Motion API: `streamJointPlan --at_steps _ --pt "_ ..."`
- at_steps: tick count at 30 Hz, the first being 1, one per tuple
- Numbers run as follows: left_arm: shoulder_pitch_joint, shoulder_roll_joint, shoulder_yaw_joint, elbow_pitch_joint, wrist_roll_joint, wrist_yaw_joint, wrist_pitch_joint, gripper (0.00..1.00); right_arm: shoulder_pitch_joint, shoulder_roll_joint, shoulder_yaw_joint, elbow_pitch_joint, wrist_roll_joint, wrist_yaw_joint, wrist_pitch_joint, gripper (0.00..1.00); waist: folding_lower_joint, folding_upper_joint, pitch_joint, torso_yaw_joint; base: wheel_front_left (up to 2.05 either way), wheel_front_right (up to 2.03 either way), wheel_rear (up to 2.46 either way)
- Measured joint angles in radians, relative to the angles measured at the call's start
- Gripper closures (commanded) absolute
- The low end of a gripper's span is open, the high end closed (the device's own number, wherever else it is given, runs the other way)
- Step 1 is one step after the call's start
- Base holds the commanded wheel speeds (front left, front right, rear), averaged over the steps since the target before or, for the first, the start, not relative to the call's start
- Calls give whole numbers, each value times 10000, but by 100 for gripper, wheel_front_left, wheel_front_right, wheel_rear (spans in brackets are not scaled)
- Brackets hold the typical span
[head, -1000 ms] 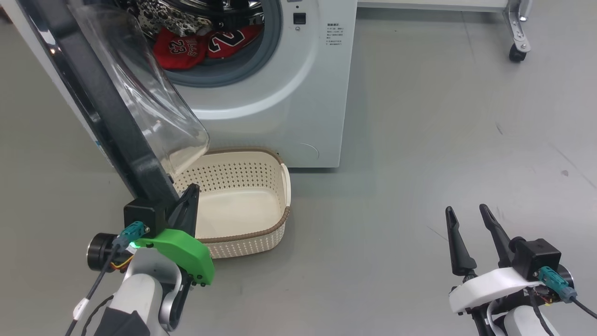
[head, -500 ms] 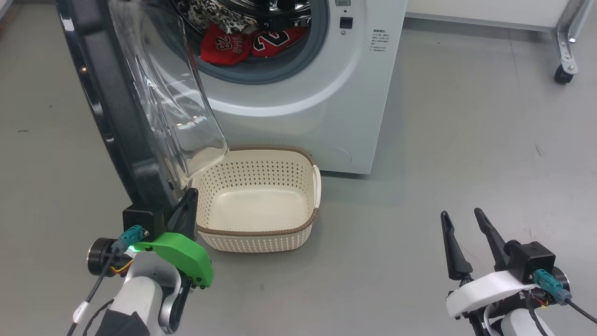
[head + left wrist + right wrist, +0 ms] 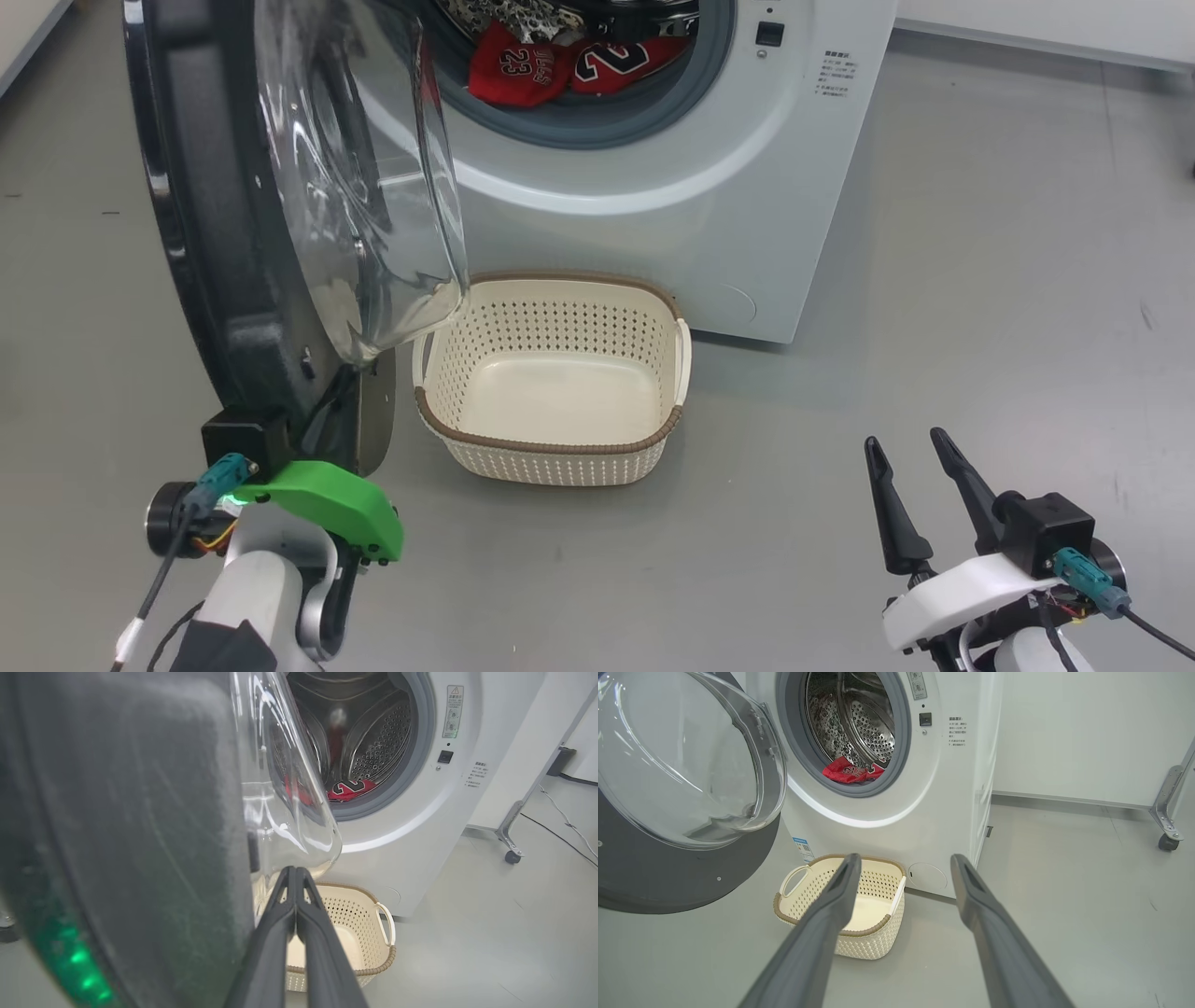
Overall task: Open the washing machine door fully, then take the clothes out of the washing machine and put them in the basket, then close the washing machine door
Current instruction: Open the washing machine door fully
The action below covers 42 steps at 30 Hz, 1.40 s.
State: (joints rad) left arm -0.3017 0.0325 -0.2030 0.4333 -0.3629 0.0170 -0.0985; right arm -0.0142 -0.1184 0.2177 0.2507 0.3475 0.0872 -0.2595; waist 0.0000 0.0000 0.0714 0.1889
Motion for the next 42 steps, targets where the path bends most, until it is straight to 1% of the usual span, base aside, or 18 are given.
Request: streamJointPlan --at_steps 3,10,15,21,30,42 --pt "0 6 245 -27 -205 142 -98 100 -5 -12 23 -6 -10 0 0 0 0 0 150 102 0 0 0" --pt "-3 100 802 -125 -420 318 -359 100 -48 -153 40 -12 -107 23 0 0 0 0 549 319 0 0 0" --pt "-17 261 1377 -211 -617 485 -529 100 -234 -222 69 -105 -245 40 2 0 0 0 887 420 0 0 0" --pt "-193 537 1985 -286 -895 568 -677 100 -376 -389 58 -169 -245 42 84 0 0 0 1312 503 0 0 0" --pt "-543 1072 2936 -439 -1174 721 -725 100 -607 -552 46 -393 -272 82 213 0 0 0 2013 466 0 0 0" --pt "-1005 1463 4111 -489 -1766 836 -890 100 -915 -965 -119 -773 -336 84 405 0 0 0 3069 324 0 0 0"
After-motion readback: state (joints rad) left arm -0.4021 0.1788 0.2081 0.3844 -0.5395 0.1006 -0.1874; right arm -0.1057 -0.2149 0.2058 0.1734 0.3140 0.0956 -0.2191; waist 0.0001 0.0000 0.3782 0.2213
